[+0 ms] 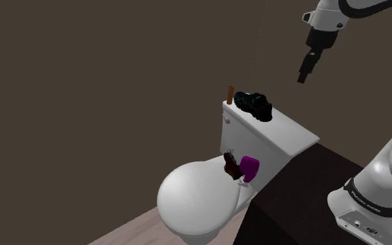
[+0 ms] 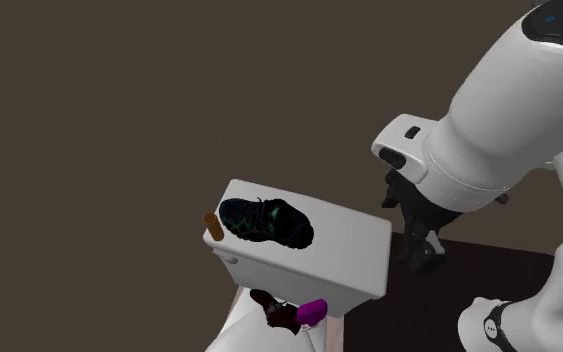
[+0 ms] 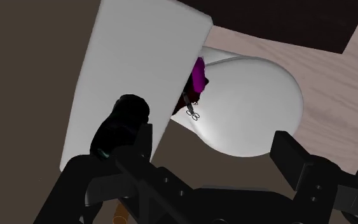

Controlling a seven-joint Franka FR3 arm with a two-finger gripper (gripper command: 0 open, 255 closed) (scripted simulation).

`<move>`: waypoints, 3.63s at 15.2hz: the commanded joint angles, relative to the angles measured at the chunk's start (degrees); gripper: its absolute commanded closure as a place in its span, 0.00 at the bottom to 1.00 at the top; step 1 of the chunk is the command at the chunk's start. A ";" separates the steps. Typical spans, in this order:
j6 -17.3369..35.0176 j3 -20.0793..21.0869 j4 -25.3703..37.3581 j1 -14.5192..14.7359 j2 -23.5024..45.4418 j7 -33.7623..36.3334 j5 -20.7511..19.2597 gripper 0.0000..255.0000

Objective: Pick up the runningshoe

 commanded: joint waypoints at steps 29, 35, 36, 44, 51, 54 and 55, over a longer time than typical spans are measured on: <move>28.04 -15.15 29.61 3.16 59.72 -66.59 30.53 0.00; 29.99 -14.55 29.11 2.72 61.44 -67.78 31.87 1.00; 29.97 -14.53 29.19 2.73 61.49 -67.74 31.88 1.00; 30.02 -14.55 29.05 2.77 61.39 -67.72 31.85 1.00; 26.08 -15.66 30.31 3.49 58.21 -65.53 29.32 1.00; 24.32 -16.05 31.05 3.74 56.98 -64.65 28.32 1.00; 23.72 -16.16 31.32 3.81 56.59 -64.36 28.00 1.00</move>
